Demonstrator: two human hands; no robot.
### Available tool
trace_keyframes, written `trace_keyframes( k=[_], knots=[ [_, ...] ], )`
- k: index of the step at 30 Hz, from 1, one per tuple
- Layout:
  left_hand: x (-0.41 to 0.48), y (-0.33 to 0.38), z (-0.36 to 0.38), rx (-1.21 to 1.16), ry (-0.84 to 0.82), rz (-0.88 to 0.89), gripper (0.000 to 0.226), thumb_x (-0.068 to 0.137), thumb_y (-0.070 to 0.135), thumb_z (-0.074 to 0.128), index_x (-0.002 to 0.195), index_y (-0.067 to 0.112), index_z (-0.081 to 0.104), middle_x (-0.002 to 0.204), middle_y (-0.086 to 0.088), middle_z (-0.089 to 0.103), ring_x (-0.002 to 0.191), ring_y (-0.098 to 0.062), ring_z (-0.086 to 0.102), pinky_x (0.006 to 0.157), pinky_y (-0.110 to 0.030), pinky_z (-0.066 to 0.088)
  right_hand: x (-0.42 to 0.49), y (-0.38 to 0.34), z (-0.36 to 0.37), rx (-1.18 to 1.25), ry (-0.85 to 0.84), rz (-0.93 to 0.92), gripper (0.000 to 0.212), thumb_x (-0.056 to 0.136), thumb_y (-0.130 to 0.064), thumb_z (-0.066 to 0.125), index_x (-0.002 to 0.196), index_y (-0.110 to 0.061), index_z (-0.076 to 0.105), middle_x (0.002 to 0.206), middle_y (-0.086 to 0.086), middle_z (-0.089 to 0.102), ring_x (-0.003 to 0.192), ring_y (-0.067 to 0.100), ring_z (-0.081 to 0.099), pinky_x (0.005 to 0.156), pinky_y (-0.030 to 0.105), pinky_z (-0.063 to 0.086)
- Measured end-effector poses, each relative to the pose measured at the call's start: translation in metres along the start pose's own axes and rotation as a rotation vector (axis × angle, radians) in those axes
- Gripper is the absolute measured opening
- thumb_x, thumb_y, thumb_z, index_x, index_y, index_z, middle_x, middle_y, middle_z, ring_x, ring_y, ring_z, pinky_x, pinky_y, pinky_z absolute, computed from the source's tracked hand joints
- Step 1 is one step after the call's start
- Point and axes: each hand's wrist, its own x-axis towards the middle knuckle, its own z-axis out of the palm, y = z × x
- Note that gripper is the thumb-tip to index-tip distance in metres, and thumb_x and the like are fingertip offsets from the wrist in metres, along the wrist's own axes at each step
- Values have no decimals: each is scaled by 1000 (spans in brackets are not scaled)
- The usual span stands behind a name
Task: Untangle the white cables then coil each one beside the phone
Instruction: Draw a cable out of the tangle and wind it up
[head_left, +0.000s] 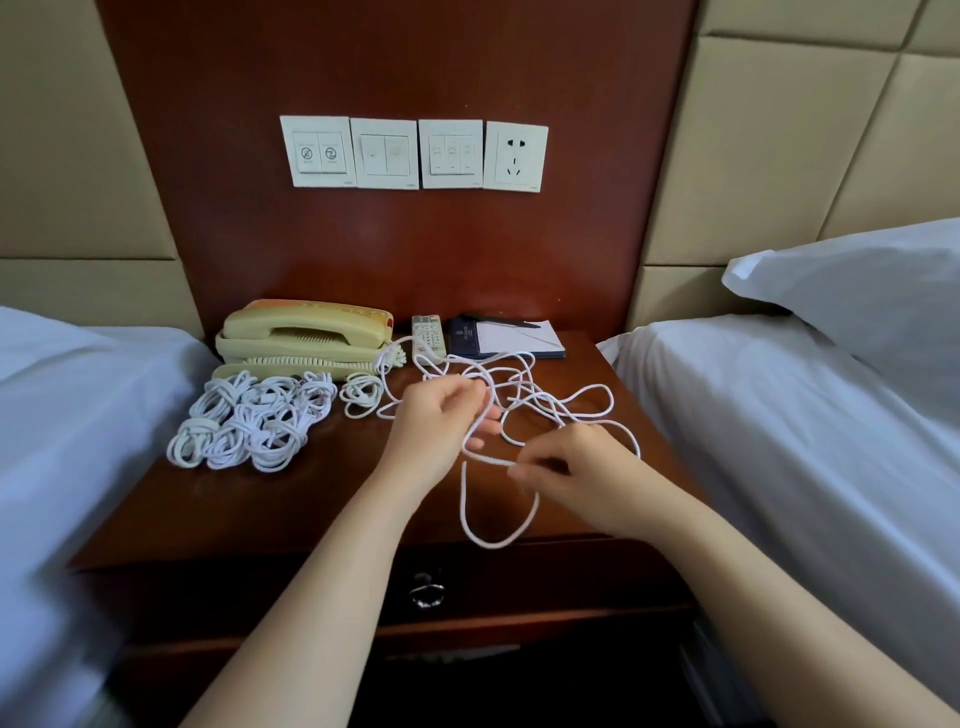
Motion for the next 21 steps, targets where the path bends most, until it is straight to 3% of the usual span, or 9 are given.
trace_keyframes(
  k=[2,4,8,12,15,18,21],
  knots=[
    [-4,-1,0,128,-114,-106,28,100,27,40,91,14,63,90,-4,71,69,-8,68,63,-23,51,4,0,2,19,72,31,28,92,-22,58,66,-12,63,56,-2,55,57,9,49,55,19,33],
    [-8,-3,0,295,-159,-84,35,100,36,36,88,17,63,88,0,71,71,-12,68,70,-27,49,8,0,4,44,148,82,30,92,-19,56,65,-7,62,54,-1,56,53,9,49,53,20,33],
    [-18,-2,-2,465,-67,97,40,99,39,33,84,16,61,74,2,68,71,-15,66,77,-39,52,18,-4,7,222,355,167,5,90,-12,60,87,-16,61,44,-9,49,40,7,44,45,15,30],
    [-25,-12,-8,535,10,245,18,97,37,38,106,24,48,71,4,64,70,-16,63,71,-44,51,24,-11,11,358,541,155,14,88,0,53,93,-13,52,42,-4,40,40,13,33,41,21,26],
    [-28,-17,-11,518,-17,319,24,98,36,36,93,18,52,74,3,62,71,-16,60,71,-44,48,29,-13,16,388,614,144,17,85,6,47,83,-10,55,43,-4,36,39,8,27,40,18,22],
    [-30,-14,-12,537,-120,335,47,101,32,32,84,4,65,90,-1,64,88,-13,57,85,-35,42,31,-12,20,395,741,169,26,83,8,45,75,-9,62,42,-9,41,38,6,33,41,14,24],
    [-31,-10,-11,534,-223,324,54,100,35,32,57,12,57,69,6,57,71,0,53,76,-23,38,33,-11,20,446,801,201,31,84,8,39,74,-7,64,52,0,56,44,5,46,44,15,33]
  ],
)
